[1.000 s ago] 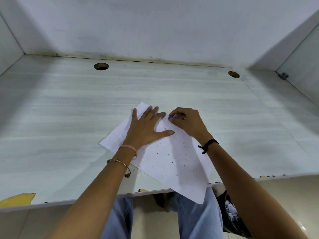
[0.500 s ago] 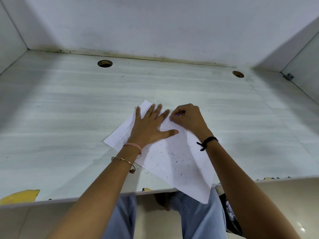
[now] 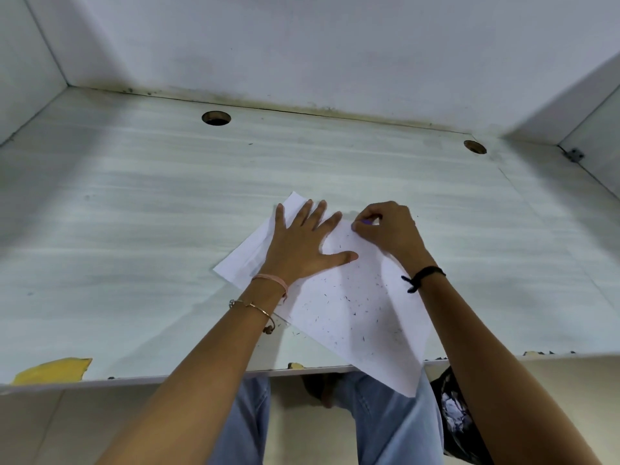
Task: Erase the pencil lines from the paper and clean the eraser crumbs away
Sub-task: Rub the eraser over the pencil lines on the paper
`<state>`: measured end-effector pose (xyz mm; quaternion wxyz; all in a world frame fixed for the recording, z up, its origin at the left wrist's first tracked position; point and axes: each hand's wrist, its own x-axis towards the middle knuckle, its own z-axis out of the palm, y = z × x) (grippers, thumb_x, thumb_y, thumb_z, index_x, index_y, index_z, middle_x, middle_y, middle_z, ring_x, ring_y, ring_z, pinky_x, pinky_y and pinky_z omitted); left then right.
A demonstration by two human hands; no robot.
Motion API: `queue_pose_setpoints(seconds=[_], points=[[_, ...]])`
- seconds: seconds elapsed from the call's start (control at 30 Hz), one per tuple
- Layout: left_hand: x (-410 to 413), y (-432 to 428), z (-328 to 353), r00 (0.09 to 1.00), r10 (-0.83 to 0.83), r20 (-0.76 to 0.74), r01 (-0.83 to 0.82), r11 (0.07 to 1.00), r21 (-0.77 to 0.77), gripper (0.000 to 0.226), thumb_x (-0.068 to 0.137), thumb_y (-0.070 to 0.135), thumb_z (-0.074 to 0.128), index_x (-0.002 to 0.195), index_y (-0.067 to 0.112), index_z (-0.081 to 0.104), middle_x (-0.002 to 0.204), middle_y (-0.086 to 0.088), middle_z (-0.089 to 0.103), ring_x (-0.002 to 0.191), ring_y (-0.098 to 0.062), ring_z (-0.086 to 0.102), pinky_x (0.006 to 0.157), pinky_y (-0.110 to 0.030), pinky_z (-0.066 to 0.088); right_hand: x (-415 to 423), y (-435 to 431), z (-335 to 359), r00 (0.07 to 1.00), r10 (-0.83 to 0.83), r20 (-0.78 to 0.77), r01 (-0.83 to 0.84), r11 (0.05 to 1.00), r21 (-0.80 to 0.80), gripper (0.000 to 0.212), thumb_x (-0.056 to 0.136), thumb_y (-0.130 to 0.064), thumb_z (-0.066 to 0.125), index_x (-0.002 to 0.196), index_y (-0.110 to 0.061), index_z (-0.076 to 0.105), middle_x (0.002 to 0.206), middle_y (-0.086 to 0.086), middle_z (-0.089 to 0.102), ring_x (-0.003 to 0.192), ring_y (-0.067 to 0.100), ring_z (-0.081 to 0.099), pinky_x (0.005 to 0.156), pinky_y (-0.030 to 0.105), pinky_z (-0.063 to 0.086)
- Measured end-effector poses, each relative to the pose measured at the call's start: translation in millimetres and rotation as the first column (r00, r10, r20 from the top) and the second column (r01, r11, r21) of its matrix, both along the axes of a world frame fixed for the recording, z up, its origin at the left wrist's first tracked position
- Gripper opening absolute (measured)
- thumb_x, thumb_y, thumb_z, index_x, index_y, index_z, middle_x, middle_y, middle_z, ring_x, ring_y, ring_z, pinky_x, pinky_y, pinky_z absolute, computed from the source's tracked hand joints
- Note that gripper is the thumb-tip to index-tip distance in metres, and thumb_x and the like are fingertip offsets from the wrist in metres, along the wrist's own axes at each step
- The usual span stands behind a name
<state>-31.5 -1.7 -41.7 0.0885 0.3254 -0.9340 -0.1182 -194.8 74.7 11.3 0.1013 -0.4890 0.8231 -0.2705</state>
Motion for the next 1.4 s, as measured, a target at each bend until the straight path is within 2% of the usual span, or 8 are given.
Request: queue_pose_setpoints(seconds=[0.17,0.3,0.47,0.67,0.8,0.93,1.2,1.4], points=[[-2.8,-2.6,-4.0,1.0,-0.007,0.016,0.008,0.998,-0.062,0.102,0.067,0.091,0.002,0.155,0.039,0.009,0.165,0.004,-0.001,0.151,-0.016,-0.004,0.114,-0.065,-0.007,27.2,3.8,-1.0,0.986,0.165,0.002,-0.165,0.986,0.001,0.003,0.074,-0.023,0.069,0.074,-0.021,0.072,0.072,-0.012,0.065,0.067,0.004,0.056,0.07,0.034,0.05],[0.2,-0.1,-0.5,1.0,-0.009,-0.003,0.009,1.0,-0.01,0.092,0.078,0.088,0.022,0.155,0.04,0.01,0.165,0.006,-0.001,0.151,-0.015,-0.006,0.114,-0.062,-0.011,-6.8,1.4,2.4,0.999,-0.028,-0.044,0.029,0.999,0.014,0.005,0.075,-0.028,0.069,0.074,-0.024,0.071,0.076,-0.012,0.067,0.078,0.008,0.063,0.079,0.039,0.053],[-1.0,-1.3,-3.4,1.0,-0.008,0.013,0.009,0.999,-0.05,0.101,0.07,0.092,0.007,0.155,0.038,0.009,0.165,0.005,-0.001,0.151,-0.016,-0.004,0.114,-0.064,-0.007,18.2,4.5,1.6,0.983,0.183,0.023,-0.181,0.982,-0.048,0.003,0.077,-0.021,0.072,0.076,-0.019,0.072,0.074,-0.01,0.066,0.068,-0.002,0.055,0.064,0.013,0.041],[-0.1,-0.5,1.1,1.0,-0.007,-0.002,0.007,1.0,0.016,0.091,0.08,0.086,0.025,0.155,0.039,0.009,0.165,0.007,-0.003,0.151,-0.013,-0.007,0.115,-0.061,-0.012,-0.4,-0.5,-2.7,0.999,-0.001,-0.035,-0.001,0.998,-0.06,0.006,0.078,-0.024,0.069,0.075,-0.019,0.07,0.077,-0.008,0.068,0.076,0.011,0.063,0.071,0.034,0.053],[-0.5,-0.9,-1.8,1.0,-0.01,0.008,0.01,0.999,-0.031,0.102,0.07,0.092,0.01,0.155,0.037,0.011,0.165,0.006,0.0,0.151,-0.014,-0.004,0.114,-0.064,-0.008,24.4,7.9,-11.9,0.986,0.167,0.021,-0.165,0.982,-0.094,0.006,0.08,-0.022,0.07,0.078,-0.017,0.072,0.074,-0.009,0.067,0.068,0.003,0.057,0.062,0.019,0.043],[2.3,-0.4,5.5,1.0,-0.023,-0.009,0.024,0.998,0.063,0.082,0.087,0.079,0.024,0.155,0.035,0.016,0.165,0.007,0.002,0.151,-0.011,-0.004,0.116,-0.06,-0.011,1.5,4.8,-10.0,0.998,-0.002,0.067,0.01,0.993,-0.114,0.008,0.08,-0.023,0.071,0.078,-0.015,0.072,0.08,-0.002,0.07,0.077,0.014,0.063,0.064,0.026,0.047],[17.0,-4.4,20.6,0.792,0.231,-0.565,0.12,0.849,0.515,0.033,0.104,0.009,0.037,0.127,0.01,0.062,0.131,-0.001,0.061,0.126,-0.014,0.051,0.113,-0.021,0.024,59.8,16.6,-15.4,0.983,0.129,0.128,-0.096,0.967,-0.235,0.005,0.083,-0.017,0.069,0.083,-0.012,0.069,0.078,0.0,0.065,0.07,0.015,0.056,0.066,0.023,0.044],[55.9,-5.3,27.4,0.829,0.217,-0.516,0.099,0.851,0.516,0.031,0.104,0.009,0.041,0.126,0.011,0.062,0.128,0.001,0.061,0.121,-0.013,0.055,0.093,-0.006,0.037,69.0,21.1,-24.8,0.962,0.15,0.227,-0.091,0.963,-0.253,0.004,0.084,-0.016,0.069,0.082,-0.012,0.067,0.081,0.003,0.063,0.071,0.013,0.054,0.064,0.016,0.042]])
